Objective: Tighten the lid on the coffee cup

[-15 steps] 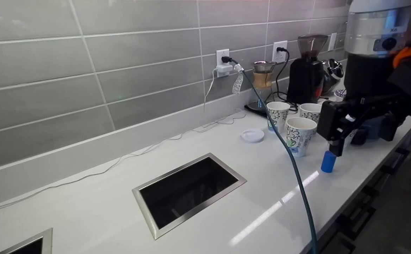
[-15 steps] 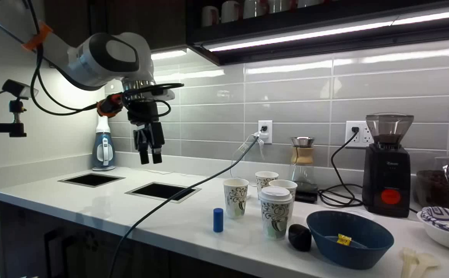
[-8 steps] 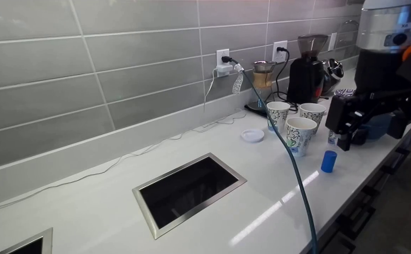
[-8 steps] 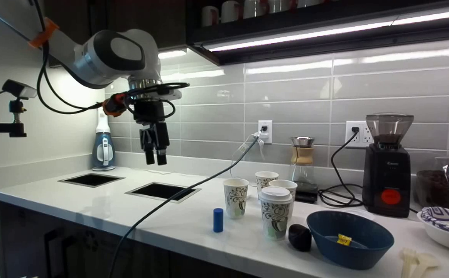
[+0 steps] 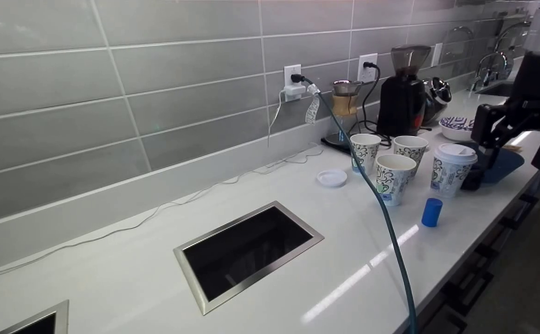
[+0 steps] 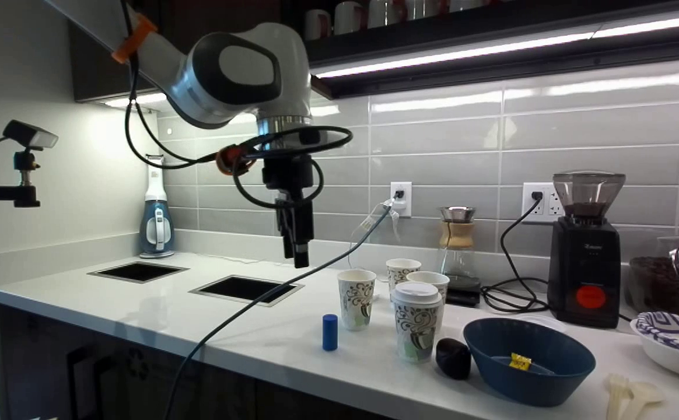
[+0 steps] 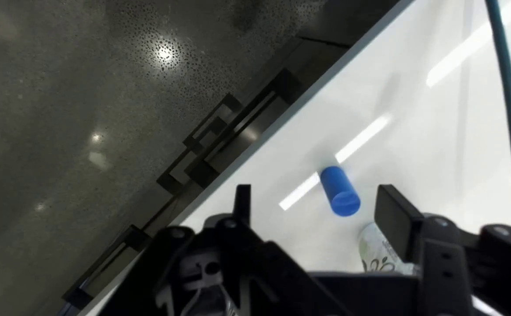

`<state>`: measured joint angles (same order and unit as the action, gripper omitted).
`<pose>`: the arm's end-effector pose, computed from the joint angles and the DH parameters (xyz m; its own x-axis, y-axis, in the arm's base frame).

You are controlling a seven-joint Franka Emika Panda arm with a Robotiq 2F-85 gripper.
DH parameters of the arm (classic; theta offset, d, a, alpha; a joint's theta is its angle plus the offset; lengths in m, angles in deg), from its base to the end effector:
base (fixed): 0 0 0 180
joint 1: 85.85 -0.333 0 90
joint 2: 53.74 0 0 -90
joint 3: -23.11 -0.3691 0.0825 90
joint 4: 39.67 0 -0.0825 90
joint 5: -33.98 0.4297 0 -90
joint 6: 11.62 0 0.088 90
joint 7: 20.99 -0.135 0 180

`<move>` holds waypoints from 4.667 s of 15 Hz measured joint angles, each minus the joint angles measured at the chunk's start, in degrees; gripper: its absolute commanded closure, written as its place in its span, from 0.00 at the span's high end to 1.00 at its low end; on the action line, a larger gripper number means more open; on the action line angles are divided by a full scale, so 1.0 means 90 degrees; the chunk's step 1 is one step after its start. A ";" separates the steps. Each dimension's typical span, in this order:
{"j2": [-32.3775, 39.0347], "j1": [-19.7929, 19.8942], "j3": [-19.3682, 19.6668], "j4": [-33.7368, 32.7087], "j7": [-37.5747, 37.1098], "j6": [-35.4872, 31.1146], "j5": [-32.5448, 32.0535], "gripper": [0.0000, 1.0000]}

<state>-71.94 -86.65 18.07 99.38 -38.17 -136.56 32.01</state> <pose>0.4695 0.0466 0.4310 0.9802 -0.1796 0.0830 -0.1829 -0.9825 0.0339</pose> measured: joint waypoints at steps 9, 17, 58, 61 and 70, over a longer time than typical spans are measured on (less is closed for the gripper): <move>0.1751 0.0068 0.0145 -0.1602 -0.0213 -0.0657 -0.0009 0.00; 0.2675 0.0017 0.0260 -0.2126 -0.1147 -0.1169 -0.0307 0.00; 0.2542 -0.0120 0.0666 -0.1764 -0.0938 -0.1520 -0.0551 0.01; 0.2493 -0.0103 0.0683 -0.1707 -0.0868 -0.1522 -0.0552 0.00; 0.2666 0.0027 0.0794 -0.1703 -0.0057 -0.1922 -0.0561 0.00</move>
<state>-47.95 -86.41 25.22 84.06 -38.69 -153.86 26.96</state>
